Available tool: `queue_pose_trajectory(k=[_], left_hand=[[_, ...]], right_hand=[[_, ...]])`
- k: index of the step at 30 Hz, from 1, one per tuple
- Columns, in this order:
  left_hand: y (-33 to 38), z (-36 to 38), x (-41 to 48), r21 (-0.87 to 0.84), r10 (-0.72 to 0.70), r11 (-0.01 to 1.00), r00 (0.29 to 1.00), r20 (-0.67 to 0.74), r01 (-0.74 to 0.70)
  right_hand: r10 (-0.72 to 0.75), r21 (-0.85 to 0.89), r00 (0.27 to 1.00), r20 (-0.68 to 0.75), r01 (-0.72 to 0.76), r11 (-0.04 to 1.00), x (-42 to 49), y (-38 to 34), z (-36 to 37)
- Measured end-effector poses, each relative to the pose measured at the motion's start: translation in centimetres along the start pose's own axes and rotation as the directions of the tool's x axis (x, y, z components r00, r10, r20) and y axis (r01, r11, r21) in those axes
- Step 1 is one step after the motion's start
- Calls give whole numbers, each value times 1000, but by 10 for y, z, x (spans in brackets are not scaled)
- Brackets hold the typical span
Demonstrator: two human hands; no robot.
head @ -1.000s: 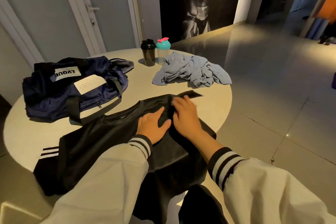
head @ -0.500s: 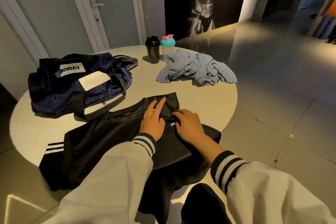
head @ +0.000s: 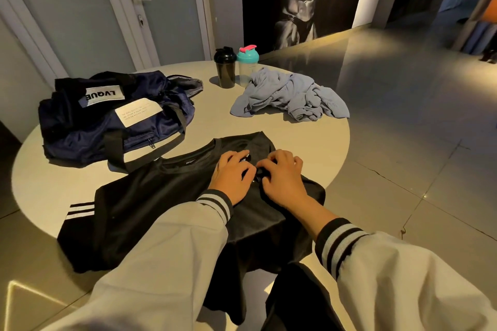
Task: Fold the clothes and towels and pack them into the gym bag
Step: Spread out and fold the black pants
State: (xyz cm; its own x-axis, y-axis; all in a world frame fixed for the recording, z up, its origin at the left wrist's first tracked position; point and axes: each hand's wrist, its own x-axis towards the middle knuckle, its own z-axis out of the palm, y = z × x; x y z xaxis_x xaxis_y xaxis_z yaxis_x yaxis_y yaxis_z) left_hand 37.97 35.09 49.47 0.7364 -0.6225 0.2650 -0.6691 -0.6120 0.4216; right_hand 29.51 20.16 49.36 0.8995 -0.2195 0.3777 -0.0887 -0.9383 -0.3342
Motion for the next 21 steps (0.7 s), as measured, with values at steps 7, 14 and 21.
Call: queue_pose_trajectory(k=[7,14,21], left_hand=[[4,-3,-1,109,-139,985,990,10,137],[6,0,4,193,-156,973,978,140,128],[5,-5,9,-290,-126,950,992,-15,117]], right_hand=[[74,49,994,-82,-70,996,-8,1,-14],[236,-272,964,124,-196,942,4,5,-13],[56,15,980,192,-60,998,6,-17,5]])
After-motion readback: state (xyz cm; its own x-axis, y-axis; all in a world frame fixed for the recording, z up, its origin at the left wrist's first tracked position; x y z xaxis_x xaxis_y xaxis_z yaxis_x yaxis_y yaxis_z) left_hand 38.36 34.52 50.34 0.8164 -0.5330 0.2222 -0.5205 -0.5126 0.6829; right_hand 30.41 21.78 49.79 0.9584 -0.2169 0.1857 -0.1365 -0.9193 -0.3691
